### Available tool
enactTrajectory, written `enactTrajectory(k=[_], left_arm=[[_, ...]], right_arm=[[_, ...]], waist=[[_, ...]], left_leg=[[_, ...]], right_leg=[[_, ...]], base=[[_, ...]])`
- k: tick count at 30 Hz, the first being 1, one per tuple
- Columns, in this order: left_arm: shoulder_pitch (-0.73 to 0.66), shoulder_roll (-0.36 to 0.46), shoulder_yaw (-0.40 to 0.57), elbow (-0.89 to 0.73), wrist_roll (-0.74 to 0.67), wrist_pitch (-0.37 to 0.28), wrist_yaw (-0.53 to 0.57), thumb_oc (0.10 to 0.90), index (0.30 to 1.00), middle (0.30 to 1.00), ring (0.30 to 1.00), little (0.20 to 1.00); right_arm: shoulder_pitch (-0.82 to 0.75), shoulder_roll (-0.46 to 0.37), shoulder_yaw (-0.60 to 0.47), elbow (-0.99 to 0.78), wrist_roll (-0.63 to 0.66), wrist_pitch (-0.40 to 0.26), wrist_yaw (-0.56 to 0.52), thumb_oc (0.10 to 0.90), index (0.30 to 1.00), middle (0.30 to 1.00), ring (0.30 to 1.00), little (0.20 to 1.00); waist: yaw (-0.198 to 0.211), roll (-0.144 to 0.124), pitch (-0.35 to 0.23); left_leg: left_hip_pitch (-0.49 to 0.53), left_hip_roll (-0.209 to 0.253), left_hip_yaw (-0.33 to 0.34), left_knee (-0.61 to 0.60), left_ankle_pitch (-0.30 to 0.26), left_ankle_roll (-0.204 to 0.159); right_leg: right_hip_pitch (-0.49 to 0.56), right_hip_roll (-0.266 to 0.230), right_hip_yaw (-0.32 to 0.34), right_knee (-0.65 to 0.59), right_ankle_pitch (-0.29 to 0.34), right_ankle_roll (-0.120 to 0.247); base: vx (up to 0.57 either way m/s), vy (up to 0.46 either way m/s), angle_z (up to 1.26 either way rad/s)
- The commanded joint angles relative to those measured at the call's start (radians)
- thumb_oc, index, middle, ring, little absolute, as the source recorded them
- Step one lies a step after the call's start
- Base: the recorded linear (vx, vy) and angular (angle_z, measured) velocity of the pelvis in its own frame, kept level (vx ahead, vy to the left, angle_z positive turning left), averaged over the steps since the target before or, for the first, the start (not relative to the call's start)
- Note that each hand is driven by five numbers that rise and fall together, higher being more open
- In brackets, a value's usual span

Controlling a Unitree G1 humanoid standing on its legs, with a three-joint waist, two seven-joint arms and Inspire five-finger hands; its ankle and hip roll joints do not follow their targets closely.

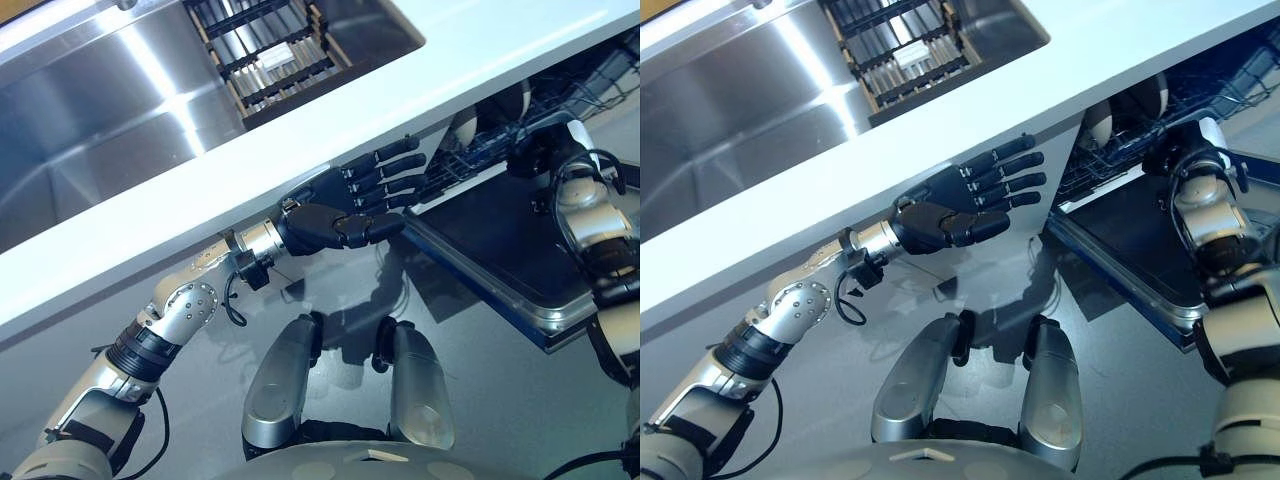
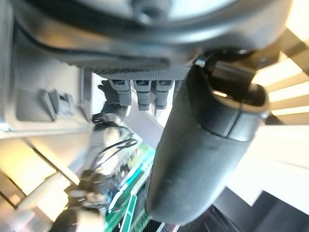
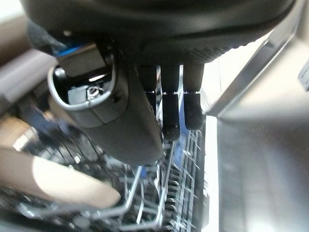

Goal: Pick up plates and place into dishwasher.

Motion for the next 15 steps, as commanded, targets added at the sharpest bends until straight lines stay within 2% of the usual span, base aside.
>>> enactTrajectory(k=[1,4,8,9,10,11,14,15], left_arm=[[0.075,-0.071,0.101,-0.119,0.011,-0.081,-0.047,0.8,0.9,0.9,0.9,0.9],[0.093,-0.097,0.106,-0.131,0.046,-0.075,-0.059,0.8,0.9,0.9,0.9,0.9],[0.09,-0.113,0.101,-0.135,0.054,-0.061,-0.058,0.8,0.9,0.9,0.9,0.9],[0.09,-0.115,0.099,-0.133,0.056,-0.061,-0.058,0.8,0.9,0.9,0.9,0.9],[0.092,-0.118,0.098,-0.133,0.06,-0.064,-0.059,0.8,0.9,0.9,0.9,0.9],[0.094,-0.119,0.098,-0.136,0.059,-0.067,-0.058,0.8,0.9,0.9,0.9,0.9],[0.084,-0.124,0.091,-0.138,0.058,-0.066,-0.051,0.8,0.9,0.9,0.9,0.9],[0.073,-0.122,0.083,-0.142,0.056,-0.069,-0.045,0.8,0.9,0.9,0.9,0.9]], right_arm=[[0.132,-0.073,-0.128,-0.108,-0.056,-0.079,-0.101,0.1,0.3,0.3,0.3,0.2],[0.291,-0.029,-0.254,-0.206,-0.014,-0.11,-0.121,0.1,0.3,0.3,0.3,0.2],[0.409,0.019,-0.358,-0.234,0.016,-0.152,-0.18,0.1,0.3,0.3,0.3,0.2],[0.428,0.023,-0.381,-0.227,0.033,-0.156,-0.181,0.158,0.349,0.349,0.349,0.258],[0.453,0.027,-0.405,-0.226,0.063,-0.156,-0.194,0.284,0.458,0.458,0.458,0.384],[0.482,0.034,-0.436,-0.217,0.094,-0.162,-0.201,0.8,0.9,0.9,0.9,0.9],[0.499,0.037,-0.473,-0.169,0.134,-0.168,-0.216,0.8,0.9,0.9,0.9,0.9],[0.495,0.036,-0.484,-0.142,0.183,-0.178,-0.226,0.8,0.9,0.9,0.9,0.9]], waist=[[-0.056,-0.04,-0.123],[-0.095,-0.047,-0.132],[-0.131,-0.05,-0.141],[-0.139,-0.051,-0.143],[-0.147,-0.051,-0.145],[-0.156,-0.051,-0.148],[-0.166,-0.048,-0.151],[-0.169,-0.047,-0.148]], left_leg=[[-0.001,0.036,-0.014,0.072,-0.03,0.051],[0.029,0.044,0.008,0.056,-0.036,0.053],[0.062,0.049,0.038,0.024,-0.042,0.057],[0.069,0.05,0.045,0.012,-0.04,0.057],[0.075,0.052,0.052,0.002,-0.037,0.056],[0.079,0.056,0.061,-0.004,-0.028,0.054],[0.086,0.056,0.075,-0.014,-0.03,0.053],[0.086,0.056,0.081,-0.014,-0.036,0.055]], right_leg=[[0.117,0.033,0.004,0.034,-0.025,-0.065],[0.126,0.043,0.029,0.023,-0.023,-0.059],[0.132,0.053,0.052,0.003,-0.011,-0.049],[0.131,0.056,0.056,-0.004,-0.007,-0.046],[0.13,0.059,0.06,-0.012,-0.002,-0.044],[0.131,0.062,0.064,-0.023,0.004,-0.042],[0.131,0.065,0.071,-0.037,0.012,-0.038],[0.128,0.066,0.074,-0.039,0.015,-0.038]], base=[[0.0,0.071,-0.29],[0.0,0.092,-0.25],[-0.01,0.069,-0.23],[-0.04,0.052,-0.21],[-0.05,0.054,-0.22],[-0.05,0.047,-0.2],[-0.05,0.031,-0.18],[-0.07,0.017,-0.23]])
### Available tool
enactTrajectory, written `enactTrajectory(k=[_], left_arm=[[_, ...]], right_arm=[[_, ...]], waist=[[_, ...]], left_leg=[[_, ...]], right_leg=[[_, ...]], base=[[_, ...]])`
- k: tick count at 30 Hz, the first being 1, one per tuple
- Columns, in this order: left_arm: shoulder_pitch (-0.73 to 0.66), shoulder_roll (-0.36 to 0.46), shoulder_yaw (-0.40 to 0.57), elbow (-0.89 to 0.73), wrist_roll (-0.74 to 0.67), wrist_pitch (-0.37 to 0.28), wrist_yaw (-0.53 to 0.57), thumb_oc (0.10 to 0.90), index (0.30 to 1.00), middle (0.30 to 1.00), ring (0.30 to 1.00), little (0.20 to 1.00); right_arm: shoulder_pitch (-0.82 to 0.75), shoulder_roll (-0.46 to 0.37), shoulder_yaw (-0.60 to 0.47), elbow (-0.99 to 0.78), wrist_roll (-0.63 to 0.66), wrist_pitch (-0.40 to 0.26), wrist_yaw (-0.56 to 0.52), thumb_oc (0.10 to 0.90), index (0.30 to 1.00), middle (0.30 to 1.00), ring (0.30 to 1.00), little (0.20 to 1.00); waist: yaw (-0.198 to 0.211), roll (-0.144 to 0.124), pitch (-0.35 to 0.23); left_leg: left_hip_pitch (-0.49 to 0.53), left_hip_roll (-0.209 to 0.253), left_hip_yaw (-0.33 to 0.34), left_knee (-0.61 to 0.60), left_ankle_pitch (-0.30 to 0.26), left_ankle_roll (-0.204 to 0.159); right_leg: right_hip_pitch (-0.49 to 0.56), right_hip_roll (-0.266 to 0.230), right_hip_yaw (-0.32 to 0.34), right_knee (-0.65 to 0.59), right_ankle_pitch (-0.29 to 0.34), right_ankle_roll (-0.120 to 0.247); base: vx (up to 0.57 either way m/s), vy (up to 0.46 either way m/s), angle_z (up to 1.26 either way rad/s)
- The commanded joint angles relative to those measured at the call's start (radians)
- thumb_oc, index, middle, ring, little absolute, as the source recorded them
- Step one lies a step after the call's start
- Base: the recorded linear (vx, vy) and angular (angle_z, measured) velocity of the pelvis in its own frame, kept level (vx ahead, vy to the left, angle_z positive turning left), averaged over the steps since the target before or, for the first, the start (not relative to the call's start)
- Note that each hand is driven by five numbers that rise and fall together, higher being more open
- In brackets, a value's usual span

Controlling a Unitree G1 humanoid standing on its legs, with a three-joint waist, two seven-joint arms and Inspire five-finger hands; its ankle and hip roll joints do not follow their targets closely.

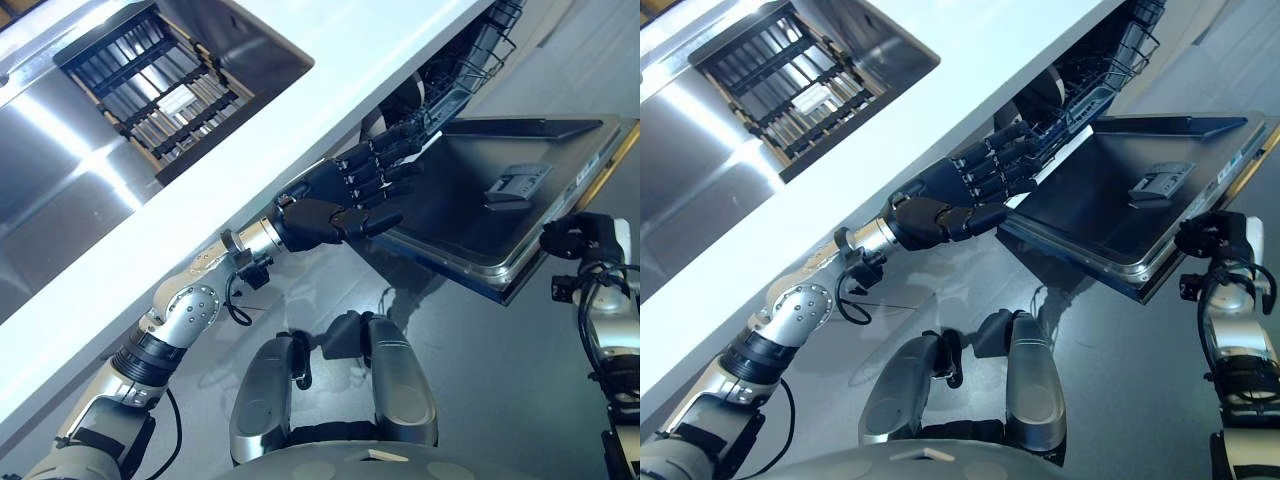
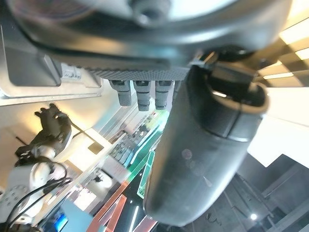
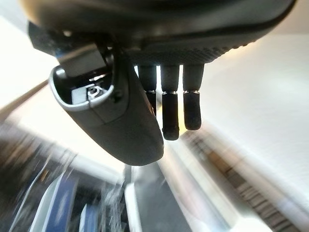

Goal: Pick up plates and place into dishwasher.

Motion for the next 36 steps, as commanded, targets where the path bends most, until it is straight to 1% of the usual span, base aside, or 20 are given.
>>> enactTrajectory(k=[1,4,5,7,10,12,13,14,15,17,20,22,25,27,29,30,32,33,34,36], left_arm=[[0.032,-0.067,0.017,-0.126,-0.012,-0.072,-0.04,0.8,0.9,0.9,0.9,0.9],[0.009,-0.061,0.007,-0.127,-0.023,-0.074,-0.028,0.8,0.9,0.9,0.9,0.9],[0.003,-0.059,0.005,-0.126,-0.024,-0.076,-0.029,0.8,0.9,0.9,0.9,0.9],[-0.01,-0.054,-0.001,-0.128,-0.027,-0.079,-0.027,0.8,0.9,0.9,0.9,0.9],[-0.028,-0.046,-0.004,-0.126,-0.039,-0.073,-0.024,0.8,0.9,0.9,0.9,0.9],[-0.042,-0.045,-0.011,-0.128,-0.039,-0.06,-0.016,0.8,0.9,0.9,0.9,0.9],[-0.046,-0.041,-0.014,-0.127,-0.035,-0.054,-0.02,0.8,0.9,0.9,0.9,0.9],[-0.049,-0.034,-0.016,-0.127,-0.034,-0.052,-0.023,0.8,0.9,0.9,0.9,0.9],[-0.055,-0.027,-0.017,-0.126,-0.034,-0.046,-0.028,0.8,0.9,0.9,0.9,0.9],[-0.076,-0.015,-0.015,-0.119,-0.045,-0.019,-0.041,0.8,0.9,0.9,0.9,0.9],[-0.093,-0.004,-0.025,-0.126,-0.071,-0.008,-0.022,0.8,0.9,0.9,0.9,0.9],[-0.101,-0.003,-0.013,-0.117,-0.087,0.013,-0.026,0.8,0.9,0.9,0.9,0.9],[-0.097,-0.005,-0.012,-0.115,-0.094,0.025,-0.024,0.8,0.9,0.9,0.9,0.9],[-0.094,-0.004,-0.002,-0.113,-0.1,0.041,-0.029,0.8,0.9,0.9,0.9,0.9],[-0.085,0.001,0.001,-0.117,-0.106,0.05,-0.032,0.8,0.9,0.9,0.9,0.9],[-0.084,0.005,0.003,-0.122,-0.109,0.055,-0.03,0.8,0.9,0.9,0.9,0.9],[-0.08,0.015,0.002,-0.127,-0.113,0.054,-0.031,0.8,0.9,0.9,0.9,0.9],[-0.077,0.028,-0.001,-0.132,-0.119,0.05,-0.03,0.8,0.9,0.9,0.9,0.9],[-0.077,0.033,-0.001,-0.132,-0.124,0.049,-0.03,0.8,0.9,0.9,0.9,0.9],[-0.08,0.041,0.0,-0.128,-0.127,0.046,-0.028,0.8,0.9,0.9,0.9,0.9]], right_arm=[[-0.046,-0.059,-0.054,0.044,0.11,-0.117,-0.076,0.8,0.9,0.9,0.9,0.9],[-0.06,-0.041,-0.09,0.111,0.254,-0.149,-0.073,0.8,0.9,0.9,0.9,0.9],[-0.062,-0.032,-0.103,0.132,0.302,-0.162,-0.052,0.8,0.9,0.9,0.9,0.9],[-0.072,-0.017,-0.114,0.159,0.38,-0.177,-0.043,0.8,0.9,0.9,0.9,0.9],[-0.097,-0.005,-0.137,0.234,0.501,-0.203,0.006,0.8,0.9,0.9,0.9,0.9],[-0.116,0.012,-0.158,0.272,0.671,-0.212,0.099,0.8,0.9,0.9,0.9,0.9],[-0.12,0.03,-0.168,0.282,0.796,-0.226,0.167,0.8,0.9,0.9,0.9,0.9],[-0.121,0.039,-0.178,0.289,0.902,-0.234,0.2,0.8,0.9,0.9,0.9,0.9],[-0.124,0.058,-0.207,0.303,1.05,-0.23,0.262,0.8,0.9,0.9,0.9,0.9],[-0.139,0.084,-0.235,0.356,1.122,-0.193,0.352,0.8,0.9,0.9,0.9,0.9],[-0.156,0.118,-0.216,0.358,1.22,-0.155,0.409,0.8,0.9,0.9,0.9,0.9],[-0.162,0.136,-0.206,0.377,1.249,-0.077,0.455,0.8,0.9,0.9,0.9,0.9],[-0.182,0.158,-0.184,0.412,1.312,-0.01,0.513,0.8,0.9,0.9,0.9,0.9],[-0.194,0.169,-0.17,0.444,1.308,0.053,0.575,0.8,0.9,0.9,0.9,0.9],[-0.206,0.175,-0.134,0.458,1.203,0.112,0.619,0.8,0.9,0.9,0.9,0.9],[-0.214,0.171,-0.106,0.474,1.118,0.138,0.638,0.8,0.9,0.9,0.9,0.9],[-0.229,0.155,-0.051,0.5,0.996,0.159,0.677,0.8,0.9,0.9,0.9,0.9],[-0.239,0.141,-0.02,0.508,0.941,0.152,0.692,0.8,0.9,0.9,0.9,0.9],[-0.246,0.135,-0.004,0.51,0.912,0.142,0.68,0.8,0.9,0.9,0.9,0.9],[-0.286,0.114,0.056,0.513,0.761,0.105,0.618,0.8,0.9,0.9,0.9,0.9]], waist=[[-0.001,-0.01,-0.144],[-0.005,-0.003,-0.142],[-0.006,0.0,-0.142],[-0.005,0.004,-0.141],[0.003,0.009,-0.142],[0.009,0.012,-0.143],[0.013,0.013,-0.143],[0.016,0.013,-0.145],[0.019,0.014,-0.145],[0.029,0.019,-0.154],[0.039,0.022,-0.156],[0.047,0.021,-0.163],[0.059,0.021,-0.164],[0.069,0.023,-0.167],[0.081,0.027,-0.167],[0.088,0.027,-0.166],[0.095,0.028,-0.165],[0.1,0.028,-0.163],[0.103,0.028,-0.162],[0.106,0.026,-0.158]], left_leg=[[0.007,0.013,-0.029,-0.002,0.023,0.038],[0.004,0.013,-0.023,0.003,0.018,0.037],[0.003,0.014,-0.021,0.006,0.016,0.036],[-0.001,0.012,-0.022,0.015,0.011,0.036],[-0.011,0.008,-0.027,0.039,-0.007,0.039],[-0.02,0.004,-0.034,0.058,-0.017,0.04],[-0.024,0.002,-0.039,0.065,-0.021,0.041],[-0.026,0.0,-0.041,0.067,-0.025,0.041],[-0.029,0.0,-0.044,0.079,-0.031,0.042],[-0.034,0.0,-0.051,0.088,-0.03,0.04],[-0.042,-0.005,-0.063,0.107,-0.03,0.04],[-0.05,-0.006,-0.071,0.118,-0.034,0.041],[-0.063,-0.009,-0.083,0.141,-0.037,0.044],[-0.072,-0.009,-0.089,0.155,-0.037,0.042],[-0.077,-0.011,-0.098,0.161,-0.034,0.04],[-0.08,-0.013,-0.101,0.164,-0.032,0.04],[-0.083,-0.015,-0.106,0.16,-0.026,0.037],[-0.084,-0.015,-0.11,0.158,-0.02,0.035],[-0.086,-0.015,-0.111,0.158,-0.016,0.034],[-0.09,-0.013,-0.115,0.151,-0.003,0.032]], right_leg=[[0.091,0.013,-0.029,0.008,0.004,-0.079],[0.087,0.013,-0.027,0.008,0.006,-0.081],[0.087,0.012,-0.027,0.007,0.006,-0.082],[0.085,0.012,-0.028,0.013,0.002,-0.085],[0.079,0.008,-0.032,0.03,-0.006,-0.089],[0.074,0.007,-0.036,0.046,-0.013,-0.092],[0.072,0.006,-0.038,0.054,-0.016,-0.093],[0.071,0.006,-0.04,0.059,-0.019,-0.093],[0.071,0.005,-0.043,0.067,-0.024,-0.092],[0.075,0.001,-0.053,0.065,-0.021,-0.09],[0.07,0.001,-0.056,0.084,-0.023,-0.091],[0.066,0.0,-0.062,0.093,-0.027,-0.091],[0.056,0.004,-0.065,0.118,-0.034,-0.097],[0.055,0.003,-0.072,0.125,-0.036,-0.098],[0.055,0.002,-0.075,0.13,-0.037,-0.098],[0.055,0.001,-0.078,0.133,-0.036,-0.099],[0.052,-0.003,-0.082,0.137,-0.034,-0.1],[0.051,-0.004,-0.084,0.138,-0.033,-0.101],[0.05,-0.005,-0.085,0.14,-0.034,-0.102],[0.045,-0.007,-0.088,0.14,-0.031,-0.104]], base=[[-0.08,0.016,-0.22],[-0.06,0.019,-0.07],[-0.04,0.017,-0.01],[-0.03,0.015,0.0],[0.0,0.0,0.0],[0.0,0.0,0.0],[0.0,0.0,0.0],[0.0,0.0,0.0],[0.02,-0.035,0.01],[0.02,-0.053,0.04],[0.02,-0.046,0.05],[0.02,-0.062,0.02],[0.03,-0.068,0.01],[0.04,-0.084,-0.01],[0.05,-0.086,-0.02],[0.03,-0.076,-0.01],[0.02,-0.064,0.04],[0.02,-0.05,0.08],[0.0,-0.051,0.07],[-0.01,-0.047,0.05]])
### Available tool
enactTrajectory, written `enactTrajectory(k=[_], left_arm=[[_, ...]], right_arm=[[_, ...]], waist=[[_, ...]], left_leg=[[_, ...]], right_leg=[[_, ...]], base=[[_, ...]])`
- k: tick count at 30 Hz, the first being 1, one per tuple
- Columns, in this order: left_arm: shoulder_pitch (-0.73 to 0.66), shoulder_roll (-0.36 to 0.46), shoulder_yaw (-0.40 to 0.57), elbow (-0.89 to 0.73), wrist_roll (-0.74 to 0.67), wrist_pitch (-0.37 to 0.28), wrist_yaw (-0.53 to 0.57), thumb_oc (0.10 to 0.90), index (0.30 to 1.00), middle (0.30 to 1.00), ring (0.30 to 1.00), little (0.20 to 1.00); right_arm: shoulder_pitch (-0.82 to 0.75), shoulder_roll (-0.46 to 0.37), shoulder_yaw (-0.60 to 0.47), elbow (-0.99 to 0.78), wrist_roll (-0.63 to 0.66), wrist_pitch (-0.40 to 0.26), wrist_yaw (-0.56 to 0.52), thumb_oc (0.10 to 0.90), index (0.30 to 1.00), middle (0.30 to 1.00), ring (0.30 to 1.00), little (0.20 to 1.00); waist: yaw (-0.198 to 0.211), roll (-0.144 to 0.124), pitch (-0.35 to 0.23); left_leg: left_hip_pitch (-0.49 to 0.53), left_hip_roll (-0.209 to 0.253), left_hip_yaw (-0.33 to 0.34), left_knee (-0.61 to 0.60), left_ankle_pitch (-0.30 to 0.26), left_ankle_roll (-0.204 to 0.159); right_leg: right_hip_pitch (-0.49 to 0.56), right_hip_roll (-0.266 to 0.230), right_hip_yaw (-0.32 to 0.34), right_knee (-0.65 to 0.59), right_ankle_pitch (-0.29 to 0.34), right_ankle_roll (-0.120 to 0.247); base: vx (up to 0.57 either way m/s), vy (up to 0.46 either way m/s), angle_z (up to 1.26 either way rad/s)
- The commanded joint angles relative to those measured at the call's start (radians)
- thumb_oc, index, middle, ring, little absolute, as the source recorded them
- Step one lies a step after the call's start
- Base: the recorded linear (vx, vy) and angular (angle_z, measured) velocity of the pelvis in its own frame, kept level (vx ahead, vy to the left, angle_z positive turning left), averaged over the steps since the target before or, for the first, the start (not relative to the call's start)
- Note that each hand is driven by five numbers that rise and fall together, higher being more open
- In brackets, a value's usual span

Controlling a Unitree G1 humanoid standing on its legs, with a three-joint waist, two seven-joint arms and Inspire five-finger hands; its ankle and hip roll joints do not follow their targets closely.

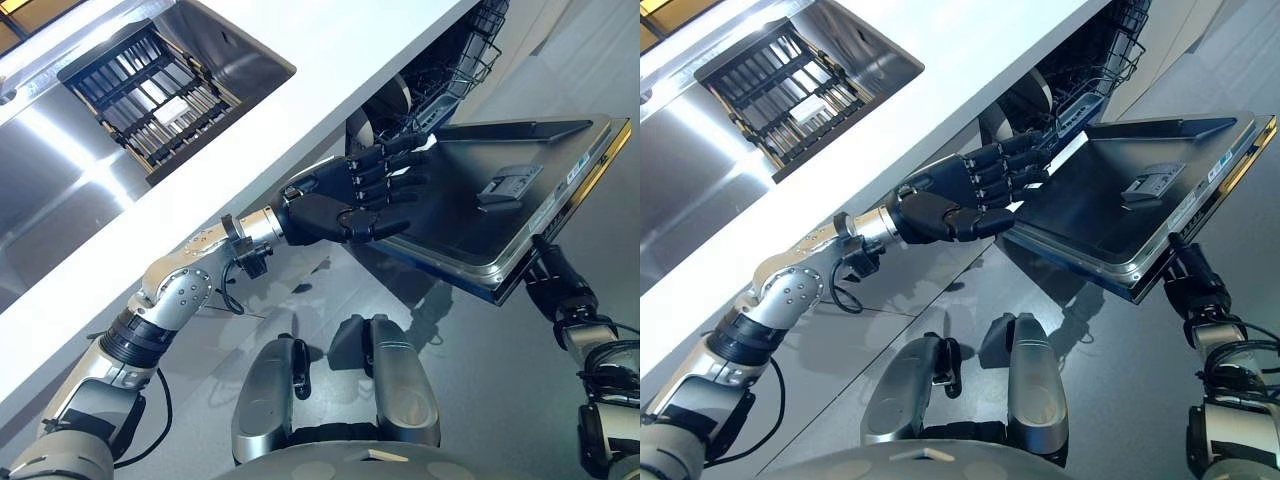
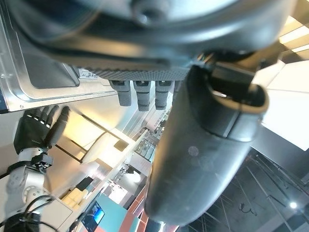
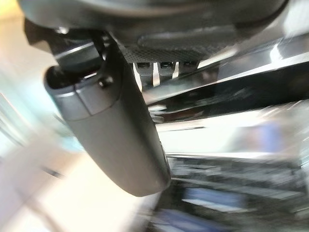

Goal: Pick up plates and place into dishwasher.

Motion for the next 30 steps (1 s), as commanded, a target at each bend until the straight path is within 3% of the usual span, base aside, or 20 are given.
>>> enactTrajectory(k=[1,5,11,14,18,22,30], left_arm=[[0.013,-0.04,0.008,-0.12,-0.1,-0.07,-0.032,0.8,0.9,0.9,0.9,0.9],[0.017,-0.059,0.017,-0.107,-0.084,-0.064,-0.038,0.8,0.9,0.9,0.9,0.9],[0.03,-0.073,0.023,-0.082,-0.074,-0.07,-0.05,0.8,0.9,0.9,0.9,0.9],[0.033,-0.083,0.029,-0.07,-0.065,-0.068,-0.05,0.8,0.9,0.9,0.9,0.9],[0.044,-0.107,0.047,-0.051,-0.047,-0.063,-0.06,0.8,0.9,0.9,0.9,0.9],[0.032,-0.129,0.059,-0.047,-0.044,-0.043,-0.055,0.8,0.9,0.9,0.9,0.9],[0.021,-0.145,0.068,-0.043,-0.04,-0.022,-0.057,0.8,0.9,0.9,0.9,0.9]], right_arm=[[-0.182,0.045,0.128,0.044,-0.212,-0.009,0.034,0.8,0.9,0.9,0.9,0.9],[-0.253,0.031,0.213,0.011,-0.328,0.015,0.132,0.8,0.9,0.9,0.9,0.9],[-0.26,0.048,0.354,-0.166,-0.451,-0.006,0.207,0.8,0.9,0.9,0.9,0.9],[-0.279,0.069,0.378,-0.257,-0.42,-0.001,0.18,0.8,0.9,0.9,0.9,0.9],[-0.333,0.122,0.366,-0.362,-0.281,-0.055,0.142,0.8,0.9,0.9,0.9,0.9],[-0.406,0.183,0.331,-0.387,-0.237,-0.111,0.099,0.8,0.9,0.9,0.9,0.9],[-0.48,0.218,0.281,-0.431,-0.141,-0.188,0.076,0.8,0.9,0.9,0.9,0.9]], waist=[[0.073,0.003,-0.142],[0.081,0.001,-0.133],[0.082,-0.007,-0.124],[0.081,-0.008,-0.122],[0.089,-0.004,-0.121],[0.103,0.001,-0.127],[0.121,0.0,-0.152]], left_leg=[[-0.066,-0.011,-0.047,0.062,0.035,0.07],[-0.068,-0.01,-0.056,0.062,0.046,0.071],[-0.063,-0.01,-0.064,0.06,0.058,0.067],[-0.057,-0.011,-0.066,0.054,0.058,0.066],[-0.048,-0.016,-0.07,0.041,0.051,0.063],[-0.047,-0.025,-0.074,0.04,0.044,0.061],[-0.044,-0.041,-0.076,0.048,0.021,0.064]], right_leg=[[0.074,0.007,-0.033,0.022,0.027,-0.057],[0.079,0.011,-0.037,0.018,0.027,-0.066],[0.085,0.009,-0.033,0.02,0.027,-0.066],[0.09,0.011,-0.03,0.019,0.025,-0.066],[0.099,0.007,-0.028,0.022,0.017,-0.064],[0.103,0.002,-0.03,0.024,0.012,-0.059],[0.113,-0.009,-0.037,0.02,0.009,-0.05]], base=[[0.0,-0.037,0.03],[0.01,-0.034,-0.11],[0.03,-0.018,-0.08],[0.05,0.012,-0.17],[0.04,0.028,-0.16],[0.03,0.034,-0.14],[0.05,0.037,0.04]])
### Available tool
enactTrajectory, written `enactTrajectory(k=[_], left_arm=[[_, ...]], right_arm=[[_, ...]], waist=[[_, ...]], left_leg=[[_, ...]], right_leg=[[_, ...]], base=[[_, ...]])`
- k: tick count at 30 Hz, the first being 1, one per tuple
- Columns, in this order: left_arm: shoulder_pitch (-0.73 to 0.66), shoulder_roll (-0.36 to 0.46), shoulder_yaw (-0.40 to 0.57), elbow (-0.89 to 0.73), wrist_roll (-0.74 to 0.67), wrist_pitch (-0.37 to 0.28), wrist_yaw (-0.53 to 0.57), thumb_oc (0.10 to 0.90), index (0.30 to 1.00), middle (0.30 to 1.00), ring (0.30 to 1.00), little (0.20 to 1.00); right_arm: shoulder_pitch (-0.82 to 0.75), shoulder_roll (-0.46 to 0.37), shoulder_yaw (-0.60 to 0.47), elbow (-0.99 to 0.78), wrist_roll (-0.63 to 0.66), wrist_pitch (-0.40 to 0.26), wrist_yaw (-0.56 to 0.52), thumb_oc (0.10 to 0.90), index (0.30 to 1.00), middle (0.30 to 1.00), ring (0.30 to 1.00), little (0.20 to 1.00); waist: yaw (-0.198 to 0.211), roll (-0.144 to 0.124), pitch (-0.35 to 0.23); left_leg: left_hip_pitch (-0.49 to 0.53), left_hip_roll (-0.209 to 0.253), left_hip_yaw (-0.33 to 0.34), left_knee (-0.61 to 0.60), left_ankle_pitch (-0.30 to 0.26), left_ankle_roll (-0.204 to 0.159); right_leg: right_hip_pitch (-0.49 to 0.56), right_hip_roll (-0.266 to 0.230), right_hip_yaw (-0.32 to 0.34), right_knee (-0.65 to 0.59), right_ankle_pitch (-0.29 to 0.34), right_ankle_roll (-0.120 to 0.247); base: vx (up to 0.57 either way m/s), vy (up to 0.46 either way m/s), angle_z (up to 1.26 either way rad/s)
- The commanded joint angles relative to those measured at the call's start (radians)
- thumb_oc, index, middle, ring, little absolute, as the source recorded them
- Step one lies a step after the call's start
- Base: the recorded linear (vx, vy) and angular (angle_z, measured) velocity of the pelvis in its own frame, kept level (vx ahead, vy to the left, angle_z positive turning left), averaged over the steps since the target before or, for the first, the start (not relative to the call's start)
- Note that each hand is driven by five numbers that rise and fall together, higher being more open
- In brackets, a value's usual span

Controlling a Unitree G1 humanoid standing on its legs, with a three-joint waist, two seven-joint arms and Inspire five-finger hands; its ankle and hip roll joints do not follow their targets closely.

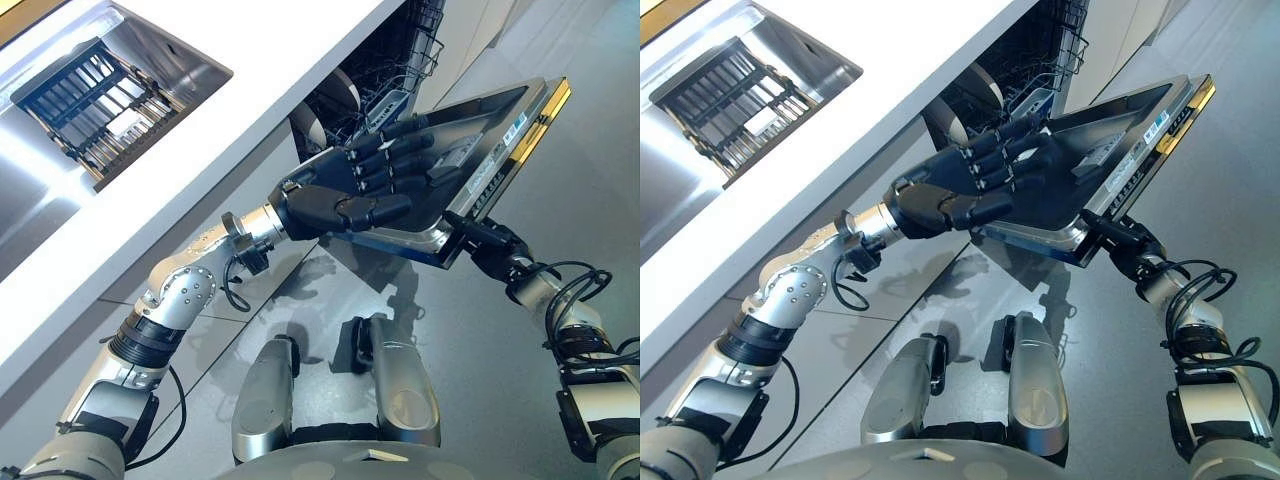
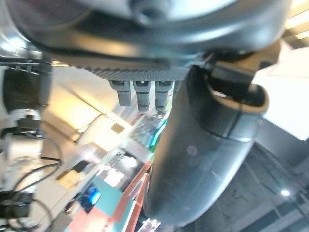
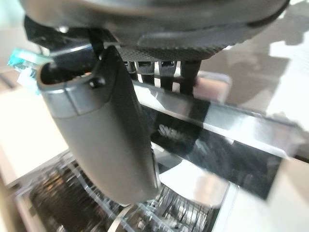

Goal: Pick up plates and place into dishwasher.

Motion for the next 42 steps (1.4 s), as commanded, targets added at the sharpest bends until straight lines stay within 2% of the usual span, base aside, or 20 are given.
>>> enactTrajectory(k=[1,10,16,17,20,25,30,37,42], left_arm=[[-0.009,-0.051,-0.028,-0.051,-0.04,-0.043,-0.054,0.8,0.9,0.9,0.9,0.9],[-0.03,-0.071,-0.043,-0.042,-0.05,-0.057,-0.062,0.8,0.9,0.9,0.9,0.9],[-0.026,-0.084,-0.015,-0.024,-0.022,-0.143,0.006,0.8,0.9,0.9,0.9,0.9],[-0.026,-0.084,-0.005,-0.014,0.02,-0.19,0.047,0.8,0.9,0.9,0.9,0.9],[-0.016,-0.09,0.017,0.006,0.006,-0.218,0.104,0.8,0.9,0.9,0.9,0.9],[0.029,-0.122,0.06,0.028,0.002,-0.282,0.052,0.8,0.9,0.9,0.9,0.9],[0.032,-0.148,0.056,0.003,0.004,-0.306,0.006,0.8,0.9,0.9,0.9,0.9],[0.008,-0.138,0.037,0.007,0.005,-0.318,0.047,0.8,0.9,0.9,0.9,0.9],[0.022,-0.117,0.038,-0.001,-0.013,-0.31,0.035,0.8,0.9,0.9,0.9,0.9]], right_arm=[[-0.379,0.174,0.04,-0.132,0.073,-0.204,0.153,0.8,0.9,0.9,0.9,0.9],[-0.387,0.192,0.053,-0.124,0.057,-0.19,0.15,0.8,0.9,0.9,0.9,0.9],[-0.356,0.203,0.034,-0.111,0.108,-0.202,0.174,0.8,0.9,0.9,0.9,0.9],[-0.358,0.207,0.031,-0.103,0.107,-0.199,0.174,0.8,0.9,0.9,0.9,0.9],[-0.355,0.213,0.024,-0.101,0.099,-0.192,0.18,0.8,0.9,0.9,0.9,0.9],[-0.349,0.221,0.016,-0.102,0.081,-0.175,0.182,0.8,0.9,0.9,0.9,0.9],[-0.37,0.227,0.03,-0.065,0.071,-0.159,0.185,0.8,0.9,0.9,0.9,0.9],[-0.479,0.219,0.075,0.051,0.06,-0.144,0.178,0.8,0.9,0.9,0.9,0.9],[-0.519,0.207,0.086,0.091,0.073,-0.147,0.15,0.8,0.9,0.9,0.9,0.9]], waist=[[0.119,0.012,-0.141],[0.119,0.005,-0.166],[0.123,-0.001,-0.175],[0.126,-0.001,-0.177],[0.132,-0.003,-0.18],[0.145,-0.01,-0.183],[0.162,-0.014,-0.189],[0.2,-0.015,-0.197],[0.225,-0.014,-0.192]], left_leg=[[-0.029,-0.044,0.068,0.102,-0.031,0.082],[-0.008,-0.052,0.077,0.094,-0.045,0.084],[0.006,-0.054,0.078,0.083,-0.051,0.086],[0.008,-0.055,0.078,0.083,-0.052,0.086],[0.007,-0.058,0.075,0.085,-0.053,0.086],[0.009,-0.061,0.069,0.083,-0.051,0.082],[0.017,-0.065,0.058,0.074,-0.045,0.08],[0.021,-0.074,0.042,0.052,-0.027,0.075],[0.019,-0.088,0.023,0.032,-0.011,0.075]], right_leg=[[0.084,0.002,0.029,-0.042,0.097,-0.006],[0.103,-0.009,0.03,-0.058,0.102,0.001],[0.119,-0.014,0.027,-0.073,0.104,0.003],[0.122,-0.015,0.025,-0.076,0.105,0.003],[0.123,-0.016,0.02,-0.076,0.105,0.002],[0.129,-0.018,0.009,-0.075,0.102,0.0],[0.144,-0.018,-0.002,-0.082,0.1,-0.004],[0.163,-0.03,-0.023,-0.087,0.097,-0.006],[0.166,-0.039,-0.04,-0.09,0.099,-0.005]], base=[[0.05,0.046,0.15],[0.05,0.043,-0.01],[0.04,0.017,-0.09],[0.03,0.011,0.16],[0.02,0.007,0.08],[0.01,0.009,0.07],[0.02,0.009,0.17],[0.03,0.033,0.28],[0.0,0.024,0.41]])
